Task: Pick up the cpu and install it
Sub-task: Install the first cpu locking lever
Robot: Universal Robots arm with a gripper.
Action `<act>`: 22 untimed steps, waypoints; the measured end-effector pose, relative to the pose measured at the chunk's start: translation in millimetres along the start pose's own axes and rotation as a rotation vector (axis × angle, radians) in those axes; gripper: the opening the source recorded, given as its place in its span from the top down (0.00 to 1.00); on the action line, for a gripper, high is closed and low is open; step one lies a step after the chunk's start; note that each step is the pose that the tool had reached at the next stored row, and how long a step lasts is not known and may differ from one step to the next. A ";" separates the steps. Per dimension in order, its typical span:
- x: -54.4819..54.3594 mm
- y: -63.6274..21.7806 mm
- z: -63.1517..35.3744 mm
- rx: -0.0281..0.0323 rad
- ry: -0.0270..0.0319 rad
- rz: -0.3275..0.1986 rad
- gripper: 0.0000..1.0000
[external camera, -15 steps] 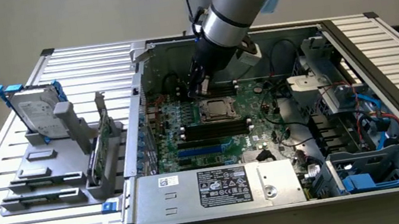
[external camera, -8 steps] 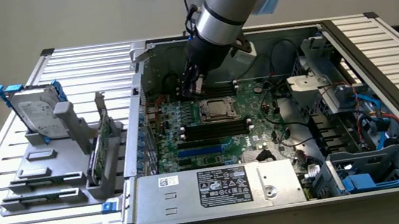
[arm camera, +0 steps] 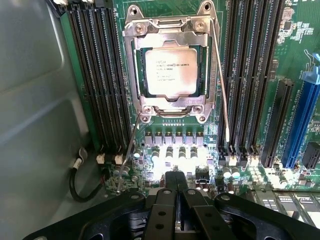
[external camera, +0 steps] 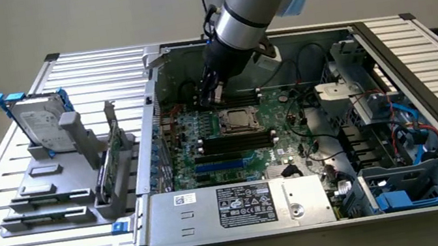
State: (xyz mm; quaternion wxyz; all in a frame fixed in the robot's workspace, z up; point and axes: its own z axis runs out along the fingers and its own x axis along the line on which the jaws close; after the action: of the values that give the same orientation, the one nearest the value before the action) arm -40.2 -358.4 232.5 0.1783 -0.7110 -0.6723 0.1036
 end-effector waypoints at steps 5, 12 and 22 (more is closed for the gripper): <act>0.0 0.0 0.0 0.0000 0.0000 0.000 0.89; -1.4 -17.4 7.5 -0.0054 0.0013 -0.001 0.89; -1.3 -31.5 4.1 -0.0173 0.0268 0.037 0.89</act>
State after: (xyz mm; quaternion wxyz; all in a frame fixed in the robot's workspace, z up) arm -70.8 -358.2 241.1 0.1792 -0.7263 -0.6573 0.0915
